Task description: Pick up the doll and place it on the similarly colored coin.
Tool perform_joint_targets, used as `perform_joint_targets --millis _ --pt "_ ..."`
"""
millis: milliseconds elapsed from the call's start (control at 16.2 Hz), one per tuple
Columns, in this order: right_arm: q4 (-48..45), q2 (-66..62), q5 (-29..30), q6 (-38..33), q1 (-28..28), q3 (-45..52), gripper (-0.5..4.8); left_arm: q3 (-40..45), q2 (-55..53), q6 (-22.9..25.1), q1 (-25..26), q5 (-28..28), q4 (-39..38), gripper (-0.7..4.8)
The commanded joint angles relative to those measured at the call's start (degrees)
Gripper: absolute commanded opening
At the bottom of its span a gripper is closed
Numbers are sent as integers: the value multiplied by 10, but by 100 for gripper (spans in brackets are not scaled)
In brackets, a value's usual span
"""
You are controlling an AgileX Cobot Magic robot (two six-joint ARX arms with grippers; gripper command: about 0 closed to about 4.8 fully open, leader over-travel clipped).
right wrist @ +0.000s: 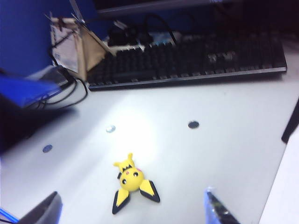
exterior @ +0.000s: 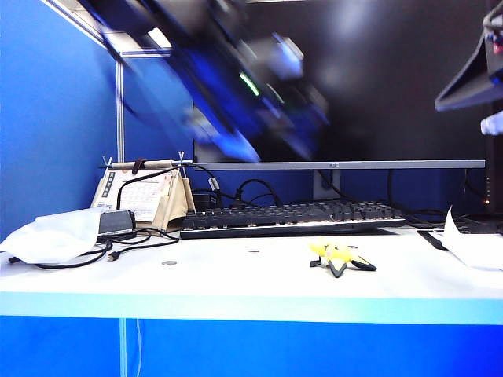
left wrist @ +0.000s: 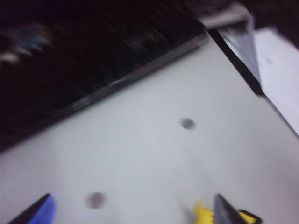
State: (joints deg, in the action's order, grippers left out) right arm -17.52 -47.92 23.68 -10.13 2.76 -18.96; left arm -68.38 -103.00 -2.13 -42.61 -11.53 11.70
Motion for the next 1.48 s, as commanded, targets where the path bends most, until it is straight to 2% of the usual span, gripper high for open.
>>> perform_joint_targets --millis 62,123,308,492,616,800,1046,1293,1354,1477 --pt "-7 10 -11 4 -1 -3 391 71 107 -2 36 1 4 100" --pt "-7 10 -11 5 -1 -3 391 106 149 -1 48 4 3 28" --pt "-7 10 -12 3 0 -3 387 266 290 -3 49 -2 15 24" --pt "-6 16 -12 0 0 -3 387 412 424 -101 48 -21 17 24" --pt "0 30 -6 -4 0 -3 386 477 504 -105 44 -41 22 24" --pt "54 85 -7 -4 0 -3 387 542 591 -106 36 -64 12 24" --pt "172 221 -34 -3 0 -3 386 627 658 -153 35 -80 -10 24" --pt "310 341 -77 -4 0 -2 387 668 664 -153 35 -79 -10 24" --pt "354 385 -85 -5 0 -1 387 678 664 -153 36 -80 -34 24" --pt "357 450 -137 -57 0 9 386 678 665 -154 35 -88 -44 24"
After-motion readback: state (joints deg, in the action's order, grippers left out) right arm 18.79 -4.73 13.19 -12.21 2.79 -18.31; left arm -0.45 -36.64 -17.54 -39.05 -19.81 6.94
